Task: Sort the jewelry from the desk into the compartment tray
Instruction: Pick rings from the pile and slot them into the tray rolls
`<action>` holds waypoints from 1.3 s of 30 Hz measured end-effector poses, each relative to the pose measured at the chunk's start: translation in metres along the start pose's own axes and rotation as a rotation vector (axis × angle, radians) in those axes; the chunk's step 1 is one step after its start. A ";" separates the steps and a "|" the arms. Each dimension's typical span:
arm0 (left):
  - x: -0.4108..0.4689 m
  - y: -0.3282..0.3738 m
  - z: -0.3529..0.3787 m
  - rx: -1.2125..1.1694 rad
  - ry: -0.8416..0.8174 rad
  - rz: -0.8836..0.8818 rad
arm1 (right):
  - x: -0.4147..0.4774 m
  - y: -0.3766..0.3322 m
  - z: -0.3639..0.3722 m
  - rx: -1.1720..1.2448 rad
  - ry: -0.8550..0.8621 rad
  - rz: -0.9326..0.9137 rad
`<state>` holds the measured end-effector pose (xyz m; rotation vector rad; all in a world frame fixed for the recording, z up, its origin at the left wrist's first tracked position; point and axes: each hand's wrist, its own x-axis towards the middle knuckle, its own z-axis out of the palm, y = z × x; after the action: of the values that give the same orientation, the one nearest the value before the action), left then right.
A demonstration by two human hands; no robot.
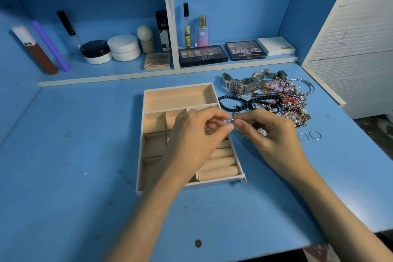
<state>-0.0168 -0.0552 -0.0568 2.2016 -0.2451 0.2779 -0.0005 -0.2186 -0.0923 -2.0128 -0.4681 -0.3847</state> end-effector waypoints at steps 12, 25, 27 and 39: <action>-0.011 -0.016 -0.018 -0.007 0.101 -0.047 | 0.000 -0.006 -0.003 0.189 -0.051 0.126; -0.012 -0.027 -0.026 -0.067 0.202 -0.054 | -0.004 0.000 0.009 -0.014 -0.170 -0.058; -0.012 -0.027 -0.026 -0.064 0.202 -0.049 | -0.004 0.000 0.010 -0.071 -0.148 -0.125; -0.013 -0.027 -0.025 -0.070 0.188 -0.071 | -0.009 -0.008 0.001 -0.225 -0.242 -0.188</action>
<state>-0.0244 -0.0180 -0.0659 2.0946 -0.0717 0.4271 -0.0123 -0.2155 -0.0910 -2.2529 -0.7985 -0.3202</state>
